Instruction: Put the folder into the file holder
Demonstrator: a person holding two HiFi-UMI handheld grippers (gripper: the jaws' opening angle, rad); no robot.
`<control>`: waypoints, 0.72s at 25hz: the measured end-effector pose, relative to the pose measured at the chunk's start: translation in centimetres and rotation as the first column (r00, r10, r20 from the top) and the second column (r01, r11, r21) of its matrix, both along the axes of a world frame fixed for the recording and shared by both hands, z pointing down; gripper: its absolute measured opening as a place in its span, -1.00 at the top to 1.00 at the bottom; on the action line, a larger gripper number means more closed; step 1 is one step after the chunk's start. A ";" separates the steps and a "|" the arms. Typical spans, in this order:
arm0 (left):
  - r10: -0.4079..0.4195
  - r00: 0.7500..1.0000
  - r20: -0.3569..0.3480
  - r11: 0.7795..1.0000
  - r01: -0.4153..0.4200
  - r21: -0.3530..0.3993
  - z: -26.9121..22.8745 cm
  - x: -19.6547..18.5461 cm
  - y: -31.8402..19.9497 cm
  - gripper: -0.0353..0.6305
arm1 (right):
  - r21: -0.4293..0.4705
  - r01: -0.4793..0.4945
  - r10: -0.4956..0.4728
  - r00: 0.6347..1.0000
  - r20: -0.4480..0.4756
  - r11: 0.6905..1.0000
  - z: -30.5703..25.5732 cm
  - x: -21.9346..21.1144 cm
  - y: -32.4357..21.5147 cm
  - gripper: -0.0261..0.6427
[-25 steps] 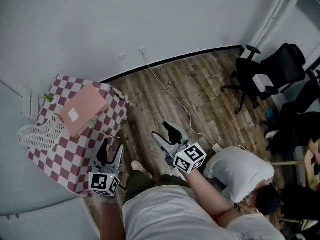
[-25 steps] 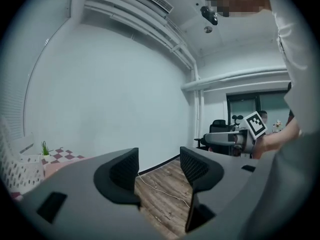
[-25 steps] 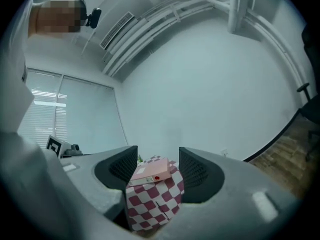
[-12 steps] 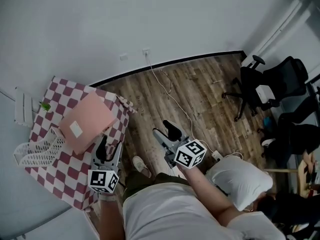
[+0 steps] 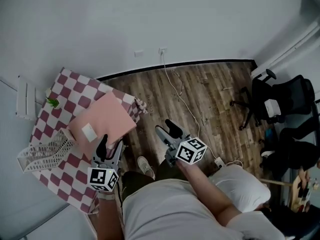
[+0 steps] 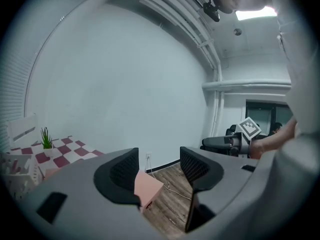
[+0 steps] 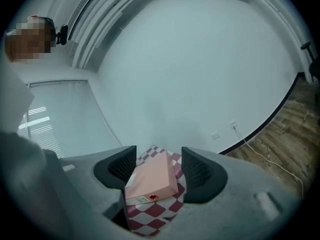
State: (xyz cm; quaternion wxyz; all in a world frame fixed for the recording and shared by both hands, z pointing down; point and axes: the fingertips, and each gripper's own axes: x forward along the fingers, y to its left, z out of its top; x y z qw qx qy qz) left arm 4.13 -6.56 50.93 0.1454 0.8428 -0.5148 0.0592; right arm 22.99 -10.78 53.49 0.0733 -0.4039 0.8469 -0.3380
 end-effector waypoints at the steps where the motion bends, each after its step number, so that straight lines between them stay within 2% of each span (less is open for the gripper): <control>1: -0.012 1.000 -0.002 1.000 0.012 -0.007 0.2 -0.5 0.0 0.17 | -0.014 0.010 -0.010 1.000 0.003 1.000 0.4 -0.5 -0.3 0.12; 10: -0.132 0.991 0.010 0.989 0.132 -0.070 1.8 -3.2 1.5 0.17 | -0.138 0.116 -0.109 0.992 0.059 0.984 4.6 -3.9 -2.1 0.11; 18: -0.260 0.965 0.045 0.955 0.264 -0.134 3.3 -3.4 3.7 0.17 | -0.282 0.219 -0.172 0.968 0.184 0.934 9.7 -5.5 -2.7 0.05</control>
